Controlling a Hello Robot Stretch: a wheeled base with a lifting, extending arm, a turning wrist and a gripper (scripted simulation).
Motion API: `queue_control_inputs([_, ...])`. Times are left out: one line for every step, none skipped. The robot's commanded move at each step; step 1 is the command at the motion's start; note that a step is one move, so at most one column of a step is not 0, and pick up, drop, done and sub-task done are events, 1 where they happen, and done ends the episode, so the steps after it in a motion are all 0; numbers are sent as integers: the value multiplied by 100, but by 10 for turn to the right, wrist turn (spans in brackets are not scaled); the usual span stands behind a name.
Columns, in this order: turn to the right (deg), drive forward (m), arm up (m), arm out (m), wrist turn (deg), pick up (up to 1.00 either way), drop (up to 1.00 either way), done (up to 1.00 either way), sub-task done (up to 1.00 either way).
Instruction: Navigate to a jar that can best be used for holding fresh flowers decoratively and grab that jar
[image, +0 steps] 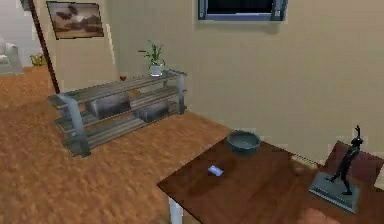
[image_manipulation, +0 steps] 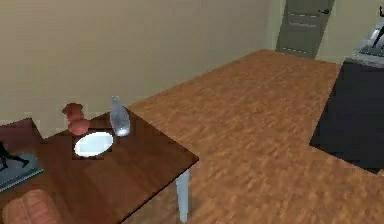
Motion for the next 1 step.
queue_control_inputs([-270, 0, 0, 0, 0, 0, 0, 0, 0])
